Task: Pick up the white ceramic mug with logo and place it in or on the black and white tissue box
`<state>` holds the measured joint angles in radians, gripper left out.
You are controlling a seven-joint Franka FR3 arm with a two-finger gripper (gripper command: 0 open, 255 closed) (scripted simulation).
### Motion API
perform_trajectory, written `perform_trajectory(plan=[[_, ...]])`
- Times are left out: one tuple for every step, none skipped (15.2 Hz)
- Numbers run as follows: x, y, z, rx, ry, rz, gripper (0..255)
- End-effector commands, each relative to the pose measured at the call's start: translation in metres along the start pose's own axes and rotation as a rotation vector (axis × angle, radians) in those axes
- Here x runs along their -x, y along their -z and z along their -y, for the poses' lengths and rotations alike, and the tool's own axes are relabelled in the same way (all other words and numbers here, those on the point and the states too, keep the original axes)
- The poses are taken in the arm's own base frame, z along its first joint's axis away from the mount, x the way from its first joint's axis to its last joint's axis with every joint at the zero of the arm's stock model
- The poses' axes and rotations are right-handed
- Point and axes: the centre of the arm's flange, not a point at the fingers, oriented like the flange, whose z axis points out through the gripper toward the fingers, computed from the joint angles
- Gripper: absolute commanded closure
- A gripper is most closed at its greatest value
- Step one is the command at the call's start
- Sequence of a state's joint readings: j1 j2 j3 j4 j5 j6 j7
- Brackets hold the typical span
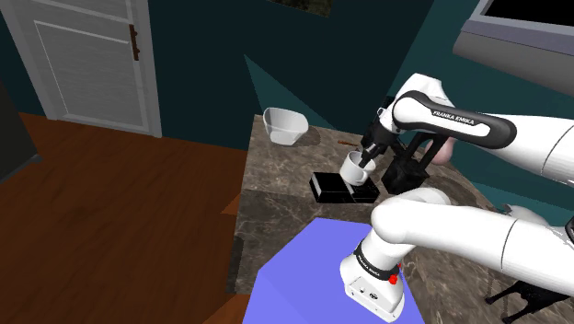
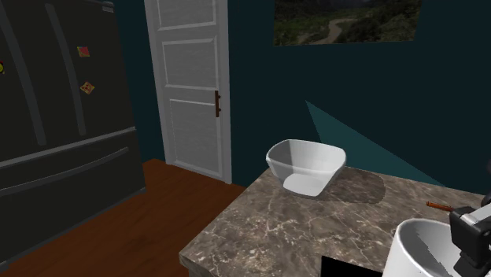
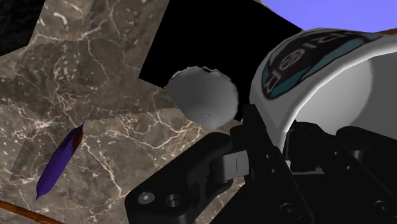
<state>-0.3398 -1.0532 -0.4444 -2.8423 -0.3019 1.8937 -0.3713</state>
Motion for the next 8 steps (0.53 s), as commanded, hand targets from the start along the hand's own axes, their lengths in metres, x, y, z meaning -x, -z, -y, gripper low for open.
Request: perform_trajectory(plan=[[-0.0001, -0.0006, 0.0002, 0.000, 0.000, 0.000, 255], [-0.0001, -0.0006, 0.0002, 0.000, 0.000, 0.000, 255], [-0.0001, -0.0006, 0.0002, 0.000, 0.000, 0.000, 255], [-0.0001, -0.0006, 0.0002, 0.000, 0.000, 0.000, 255], [-0.0001, -0.0006, 0.0002, 0.000, 0.000, 0.000, 255], [-0.0001, -0.0006, 0.0002, 0.000, 0.000, 0.000, 0], [-0.0001, -0.0006, 0.0002, 0.000, 0.000, 0.000, 0], [-0.0001, -0.0006, 0.0002, 0.000, 0.000, 0.000, 0]])
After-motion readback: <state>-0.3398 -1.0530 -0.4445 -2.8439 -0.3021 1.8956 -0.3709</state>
